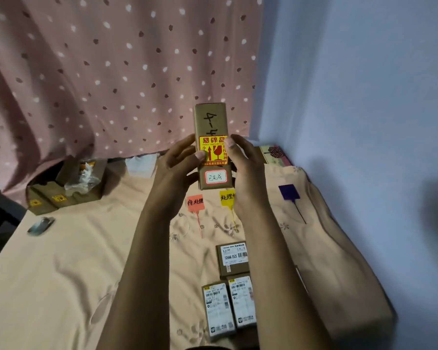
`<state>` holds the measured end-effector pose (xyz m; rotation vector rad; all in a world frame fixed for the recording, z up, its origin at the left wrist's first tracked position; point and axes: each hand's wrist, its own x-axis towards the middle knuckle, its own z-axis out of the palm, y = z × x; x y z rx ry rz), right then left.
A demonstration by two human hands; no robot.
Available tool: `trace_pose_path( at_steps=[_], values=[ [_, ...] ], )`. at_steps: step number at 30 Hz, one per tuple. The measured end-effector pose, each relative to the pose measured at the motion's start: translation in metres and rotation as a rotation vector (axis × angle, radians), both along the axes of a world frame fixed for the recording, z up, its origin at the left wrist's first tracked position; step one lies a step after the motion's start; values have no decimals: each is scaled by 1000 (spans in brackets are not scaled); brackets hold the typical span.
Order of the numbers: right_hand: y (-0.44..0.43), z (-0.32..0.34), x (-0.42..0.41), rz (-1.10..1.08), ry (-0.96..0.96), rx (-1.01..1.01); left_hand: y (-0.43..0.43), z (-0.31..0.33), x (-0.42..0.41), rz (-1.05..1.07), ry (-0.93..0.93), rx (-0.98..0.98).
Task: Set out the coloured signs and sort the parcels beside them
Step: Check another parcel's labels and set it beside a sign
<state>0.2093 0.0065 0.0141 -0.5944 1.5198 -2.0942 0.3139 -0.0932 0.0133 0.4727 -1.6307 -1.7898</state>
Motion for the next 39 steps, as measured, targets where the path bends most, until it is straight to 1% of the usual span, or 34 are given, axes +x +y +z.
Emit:
trace_pose_path(
  at_steps=[5,10,16,25,29,32,37,39],
  values=[
    [43,-18,-7,-9,-134,11,28,-24,-17,-102,-30,76],
    [70,-38,-28,-35,-179,85,47,-51,-42,-143,-68,143],
    [57,-49,-70,29,-216,132,40,-58,-76,-31,-105,176],
    [34,-66,-179,150,-247,176,32,-73,-170,115,-133,194],
    [26,-94,-220,207,-298,253,30,-108,-206,131,-165,259],
    [15,-130,-241,226,-332,318,32,-149,-228,192,-176,359],
    [0,-198,-253,263,-427,453,31,-217,-243,275,-248,514],
    [-6,-220,-255,274,-463,496,28,-235,-245,292,-279,535]
  ],
)
